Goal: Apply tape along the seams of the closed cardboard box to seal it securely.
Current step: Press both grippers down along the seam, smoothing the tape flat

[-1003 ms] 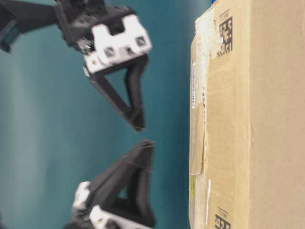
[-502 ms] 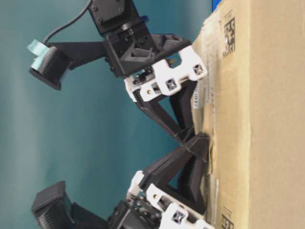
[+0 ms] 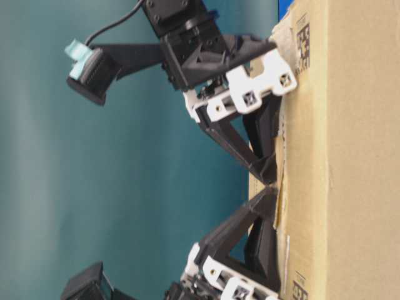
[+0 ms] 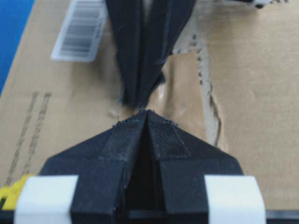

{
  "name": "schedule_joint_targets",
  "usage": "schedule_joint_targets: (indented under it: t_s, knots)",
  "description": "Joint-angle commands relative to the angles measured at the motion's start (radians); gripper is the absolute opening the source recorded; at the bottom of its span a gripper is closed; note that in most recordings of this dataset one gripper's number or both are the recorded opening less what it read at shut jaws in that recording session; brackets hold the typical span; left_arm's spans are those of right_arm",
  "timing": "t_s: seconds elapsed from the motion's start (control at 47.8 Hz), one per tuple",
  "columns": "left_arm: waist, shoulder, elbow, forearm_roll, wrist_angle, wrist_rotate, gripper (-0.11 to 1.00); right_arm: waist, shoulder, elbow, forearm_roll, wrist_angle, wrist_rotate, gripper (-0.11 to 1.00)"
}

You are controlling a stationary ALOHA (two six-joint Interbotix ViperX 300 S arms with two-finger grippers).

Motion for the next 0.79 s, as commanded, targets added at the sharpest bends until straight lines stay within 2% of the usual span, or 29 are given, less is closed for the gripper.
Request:
schedule_joint_targets:
  t_s: [0.0,0.209,0.334,0.502,0.69,0.773]
  knots:
    - [0.018,-0.029,0.043,-0.034,0.006,-0.002,0.00,0.008,-0.023,0.031,0.006,0.015,-0.002,-0.01]
    - [0.018,-0.078,0.130,-0.066,0.006,-0.003,0.00,0.008,-0.061,0.087,0.015,0.015,0.000,-0.01]
    - [0.008,-0.087,0.140,-0.067,0.005,-0.003,0.00,0.008,-0.083,0.106,0.025,0.015,0.000,-0.01]
    - [-0.025,-0.095,0.107,-0.067,0.008,0.000,0.00,0.008,-0.135,0.101,0.025,0.017,-0.002,-0.01]
    - [-0.069,-0.153,0.029,-0.064,0.002,0.006,0.00,0.008,-0.229,0.074,0.020,0.018,-0.012,-0.01]
    - [-0.086,-0.164,-0.003,-0.063,-0.006,0.043,0.00,0.008,-0.253,0.058,0.012,0.012,-0.017,-0.01]
